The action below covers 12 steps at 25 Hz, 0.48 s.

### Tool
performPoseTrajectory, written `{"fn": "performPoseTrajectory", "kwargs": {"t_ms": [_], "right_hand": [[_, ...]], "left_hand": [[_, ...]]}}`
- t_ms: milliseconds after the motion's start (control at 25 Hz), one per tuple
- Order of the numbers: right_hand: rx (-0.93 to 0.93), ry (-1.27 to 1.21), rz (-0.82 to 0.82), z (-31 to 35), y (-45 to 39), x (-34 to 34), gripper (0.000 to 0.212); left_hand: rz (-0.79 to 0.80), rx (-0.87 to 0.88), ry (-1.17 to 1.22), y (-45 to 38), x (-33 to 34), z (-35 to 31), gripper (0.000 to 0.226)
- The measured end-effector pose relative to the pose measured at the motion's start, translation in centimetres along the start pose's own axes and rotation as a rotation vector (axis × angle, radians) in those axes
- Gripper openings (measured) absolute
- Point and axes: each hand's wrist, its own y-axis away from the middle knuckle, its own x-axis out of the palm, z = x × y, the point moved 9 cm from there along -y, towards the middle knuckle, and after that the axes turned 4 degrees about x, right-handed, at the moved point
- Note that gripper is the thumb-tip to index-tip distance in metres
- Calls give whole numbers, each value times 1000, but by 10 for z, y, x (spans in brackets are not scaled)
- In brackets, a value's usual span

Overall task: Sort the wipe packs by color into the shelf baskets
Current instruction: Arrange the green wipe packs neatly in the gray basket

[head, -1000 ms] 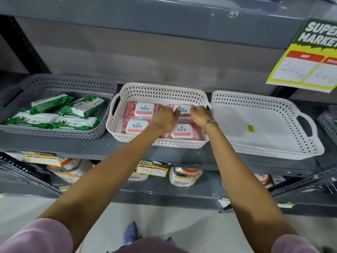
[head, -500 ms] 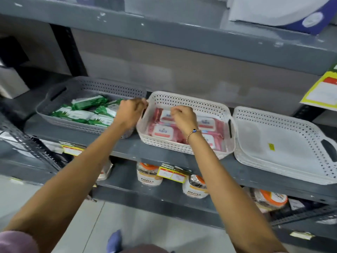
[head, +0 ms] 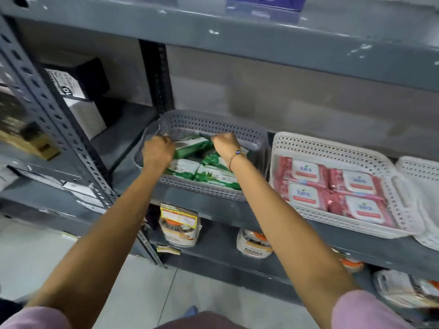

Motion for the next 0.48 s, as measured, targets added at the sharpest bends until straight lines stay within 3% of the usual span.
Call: {"fn": "performPoseTrajectory", "kwargs": {"t_ms": [160,240,320,480], "right_hand": [[56,111,9,-9,-15,-5,43],[34,101,31,31,-39,57,44],[27,60,39,30,-39,57,43],[101,-154,-40,19,-26,53,13]], "left_hand": [[64,21,-4,14,16,-17,47],[74,24,-2,-34,-5,19,43],[124,143,-73,-27,6,8,41],[188,343,-188,-32,17,-15,37]]}}
